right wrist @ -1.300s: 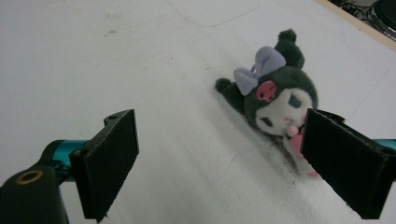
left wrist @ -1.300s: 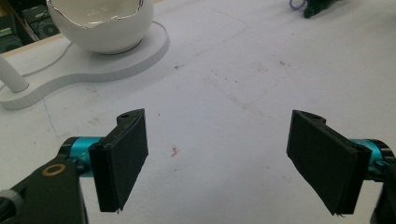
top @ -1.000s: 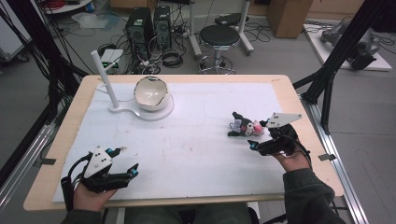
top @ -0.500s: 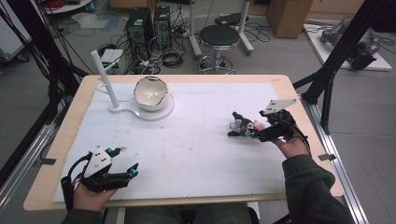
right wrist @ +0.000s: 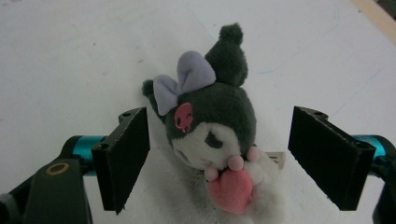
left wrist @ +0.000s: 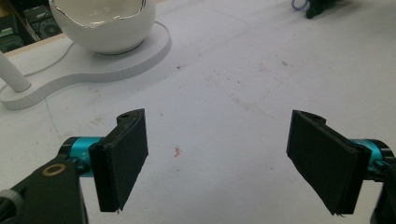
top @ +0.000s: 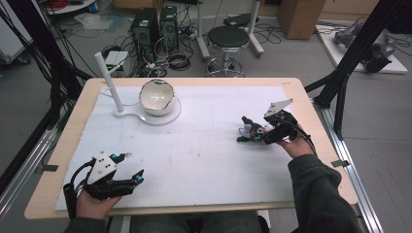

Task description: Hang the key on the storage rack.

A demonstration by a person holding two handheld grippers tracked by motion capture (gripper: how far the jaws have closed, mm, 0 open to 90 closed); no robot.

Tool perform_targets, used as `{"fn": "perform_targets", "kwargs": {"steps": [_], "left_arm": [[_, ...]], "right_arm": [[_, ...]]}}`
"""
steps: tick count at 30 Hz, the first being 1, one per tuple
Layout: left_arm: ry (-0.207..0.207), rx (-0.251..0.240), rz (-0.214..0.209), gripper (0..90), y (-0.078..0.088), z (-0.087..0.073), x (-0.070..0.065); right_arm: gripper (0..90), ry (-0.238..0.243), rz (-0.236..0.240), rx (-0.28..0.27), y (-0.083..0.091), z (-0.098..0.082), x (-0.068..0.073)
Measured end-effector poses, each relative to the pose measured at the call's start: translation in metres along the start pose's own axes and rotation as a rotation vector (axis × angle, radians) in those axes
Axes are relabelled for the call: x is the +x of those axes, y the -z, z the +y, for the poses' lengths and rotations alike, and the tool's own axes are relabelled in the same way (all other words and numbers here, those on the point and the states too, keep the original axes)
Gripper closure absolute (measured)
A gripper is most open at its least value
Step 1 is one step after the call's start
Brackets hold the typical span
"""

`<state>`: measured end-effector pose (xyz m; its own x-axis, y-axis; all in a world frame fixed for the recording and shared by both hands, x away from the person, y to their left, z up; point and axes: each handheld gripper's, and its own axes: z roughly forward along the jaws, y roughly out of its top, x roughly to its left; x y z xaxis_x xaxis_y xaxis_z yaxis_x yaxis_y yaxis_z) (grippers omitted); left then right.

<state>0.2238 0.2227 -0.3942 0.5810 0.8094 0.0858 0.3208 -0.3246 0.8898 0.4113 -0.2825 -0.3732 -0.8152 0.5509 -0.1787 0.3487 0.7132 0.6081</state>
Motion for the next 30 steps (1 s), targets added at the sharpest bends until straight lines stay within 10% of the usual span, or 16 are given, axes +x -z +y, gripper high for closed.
{"fn": "perform_targets", "kwargs": {"steps": [20,30], "left_arm": [[0.002,0.003,0.003,20.9,-0.001,-0.001,0.002],[0.004,0.005,0.000,21.0,-0.002,-0.001,0.003]], "right_arm": [[28.1,0.089,0.035,0.145,-0.041,-0.001,-0.001],[36.0,0.063,0.079,0.121,-0.043,-0.004,-0.011]]}}
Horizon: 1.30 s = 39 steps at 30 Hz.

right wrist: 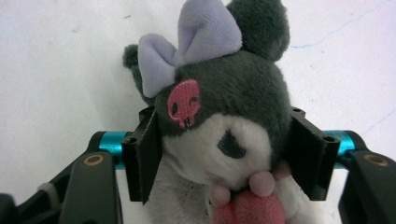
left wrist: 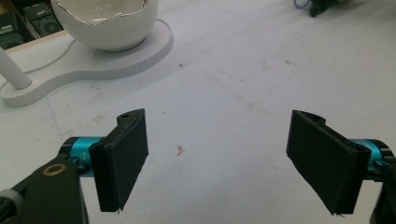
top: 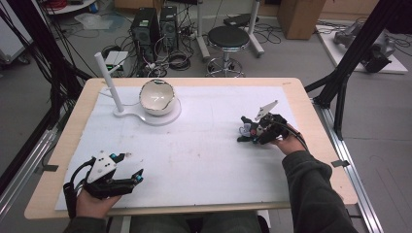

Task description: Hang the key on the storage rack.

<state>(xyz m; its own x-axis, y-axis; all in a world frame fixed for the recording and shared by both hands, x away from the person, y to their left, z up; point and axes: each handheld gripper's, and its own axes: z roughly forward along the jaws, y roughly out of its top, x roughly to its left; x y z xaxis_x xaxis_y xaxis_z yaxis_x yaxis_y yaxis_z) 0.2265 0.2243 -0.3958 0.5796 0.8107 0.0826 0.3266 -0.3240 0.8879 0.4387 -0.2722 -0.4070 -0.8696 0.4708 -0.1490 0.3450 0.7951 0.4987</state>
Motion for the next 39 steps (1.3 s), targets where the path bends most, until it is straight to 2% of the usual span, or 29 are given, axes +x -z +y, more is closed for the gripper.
{"fn": "perform_targets", "kwargs": {"steps": [10,20,26,37,38,39], "left_arm": [[0.001,-0.003,0.004,21.0,0.001,0.000,0.000],[-0.002,-0.005,0.003,21.0,0.001,0.000,0.000],[-0.004,-0.008,0.003,21.0,0.001,0.001,0.000],[-0.004,-0.012,0.006,21.0,0.002,0.001,0.000],[-0.003,-0.013,0.006,21.0,0.002,0.001,0.000],[-0.007,-0.009,0.006,21.0,0.002,0.001,0.000]], "right_arm": [[42.1,-0.029,0.035,-0.022,0.002,-0.003,-0.006],[42.6,-0.069,0.062,-0.041,0.010,-0.005,-0.007],[42.7,-0.079,0.094,-0.099,0.019,-0.001,-0.003],[42.7,-0.027,0.139,-0.164,0.036,0.023,0.009],[42.7,-0.017,0.161,-0.174,0.038,0.031,0.013],[42.7,-0.017,0.161,-0.174,0.038,0.031,0.013]]}}
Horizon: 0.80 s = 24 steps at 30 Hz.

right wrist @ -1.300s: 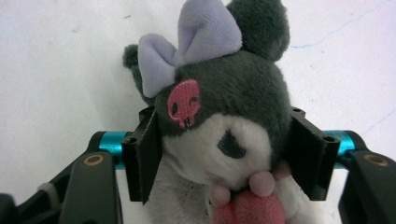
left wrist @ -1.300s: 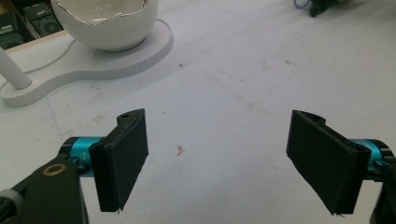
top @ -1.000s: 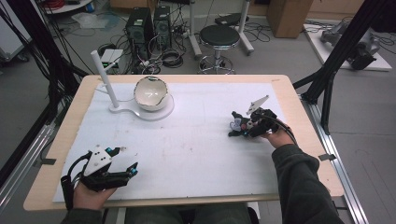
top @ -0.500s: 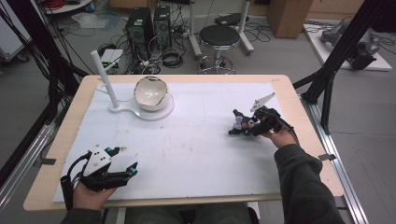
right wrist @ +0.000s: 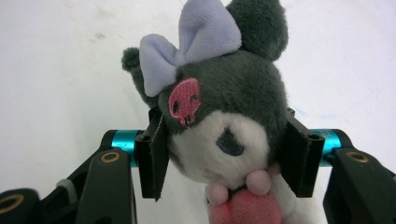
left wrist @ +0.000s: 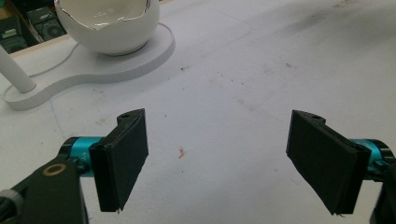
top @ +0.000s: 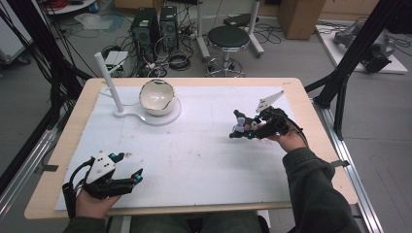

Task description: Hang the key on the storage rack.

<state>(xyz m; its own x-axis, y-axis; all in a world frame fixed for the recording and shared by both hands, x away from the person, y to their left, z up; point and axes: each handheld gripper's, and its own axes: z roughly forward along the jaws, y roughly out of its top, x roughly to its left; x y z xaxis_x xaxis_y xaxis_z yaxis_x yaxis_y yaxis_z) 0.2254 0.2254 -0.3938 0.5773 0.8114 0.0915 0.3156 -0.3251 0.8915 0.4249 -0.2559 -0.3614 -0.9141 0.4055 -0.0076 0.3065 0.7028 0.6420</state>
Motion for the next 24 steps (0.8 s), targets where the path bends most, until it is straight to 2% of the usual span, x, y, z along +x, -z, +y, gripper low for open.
{"fn": "perform_targets", "kwargs": {"steps": [1,5,15,24], "left_arm": [[0.004,-0.003,-0.001,21.0,0.000,0.000,0.000],[0.003,-0.004,-0.001,21.0,0.000,0.000,0.000],[0.004,-0.003,0.000,21.0,0.000,0.000,0.001],[0.006,-0.004,-0.003,21.0,0.000,0.000,-0.001]], "right_arm": [[42.7,0.010,0.018,-0.002,0.000,0.006,0.003],[42.7,0.033,0.044,-0.007,-0.003,0.018,0.010],[42.6,0.024,0.107,-0.038,-0.009,0.039,0.016],[42.6,0.029,0.140,-0.080,-0.012,0.057,0.019]]}}
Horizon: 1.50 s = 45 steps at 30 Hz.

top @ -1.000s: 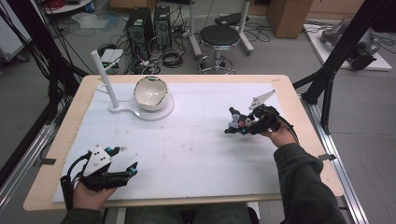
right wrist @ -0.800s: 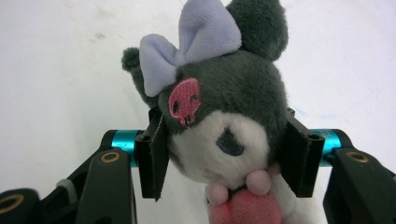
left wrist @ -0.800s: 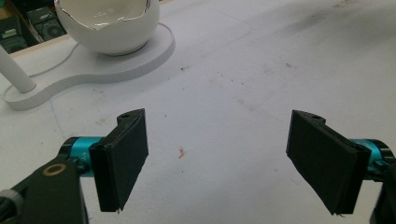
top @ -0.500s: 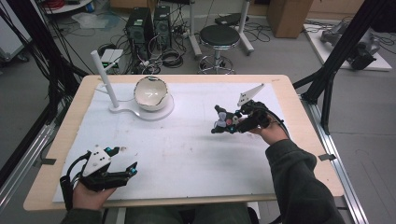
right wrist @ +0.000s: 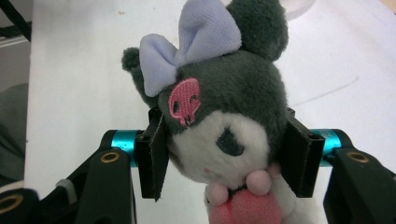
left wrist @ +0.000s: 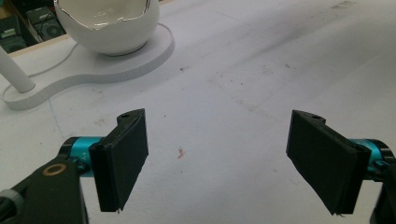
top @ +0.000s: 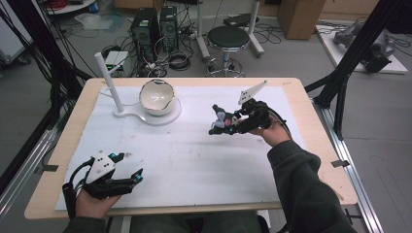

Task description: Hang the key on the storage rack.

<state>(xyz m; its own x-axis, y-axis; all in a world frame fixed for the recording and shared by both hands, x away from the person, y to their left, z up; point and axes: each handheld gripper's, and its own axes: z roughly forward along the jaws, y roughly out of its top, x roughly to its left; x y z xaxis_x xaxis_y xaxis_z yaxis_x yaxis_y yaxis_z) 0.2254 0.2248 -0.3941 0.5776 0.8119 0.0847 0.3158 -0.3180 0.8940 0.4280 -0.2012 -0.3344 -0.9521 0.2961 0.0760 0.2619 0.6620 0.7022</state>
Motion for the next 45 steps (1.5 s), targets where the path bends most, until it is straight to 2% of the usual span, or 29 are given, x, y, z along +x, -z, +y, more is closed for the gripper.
{"fn": "perform_targets", "kwargs": {"steps": [8,10,12,17,21,22,28,34,35,45], "left_arm": [[0.005,0.006,-0.002,21.0,-0.002,0.000,0.001],[0.005,0.004,-0.002,21.0,-0.002,0.000,0.001],[0.006,0.002,0.001,21.0,-0.002,0.000,0.001],[0.012,-0.002,-0.001,21.0,-0.003,0.001,0.001],[0.006,0.001,-0.004,21.0,-0.004,0.001,0.001],[0.000,0.004,-0.002,21.0,-0.004,0.001,0.001],[-0.001,0.004,-0.004,21.0,-0.004,0.001,0.001],[-0.004,0.004,-0.003,21.0,-0.004,0.000,0.002],[0.000,0.004,-0.001,21.0,-0.004,0.000,0.001],[0.003,0.003,0.000,21.0,-0.004,0.000,0.003]], "right_arm": [[42.5,0.014,0.039,-0.009,-0.007,0.019,0.002],[42.5,0.018,0.056,-0.026,-0.012,0.027,0.003],[42.5,0.018,0.068,-0.013,-0.014,0.034,0.005],[42.5,0.039,0.099,-0.023,-0.021,0.055,0.007],[42.5,0.044,0.116,-0.029,-0.025,0.066,0.007],[42.5,0.042,0.131,-0.037,-0.027,0.074,0.008],[42.5,0.043,0.160,-0.056,-0.033,0.090,0.007],[42.4,0.030,0.175,-0.060,-0.039,0.104,0.009],[42.4,0.043,0.177,-0.071,-0.041,0.105,0.008],[42.3,0.039,0.204,-0.061,-0.060,0.131,0.011]]}}
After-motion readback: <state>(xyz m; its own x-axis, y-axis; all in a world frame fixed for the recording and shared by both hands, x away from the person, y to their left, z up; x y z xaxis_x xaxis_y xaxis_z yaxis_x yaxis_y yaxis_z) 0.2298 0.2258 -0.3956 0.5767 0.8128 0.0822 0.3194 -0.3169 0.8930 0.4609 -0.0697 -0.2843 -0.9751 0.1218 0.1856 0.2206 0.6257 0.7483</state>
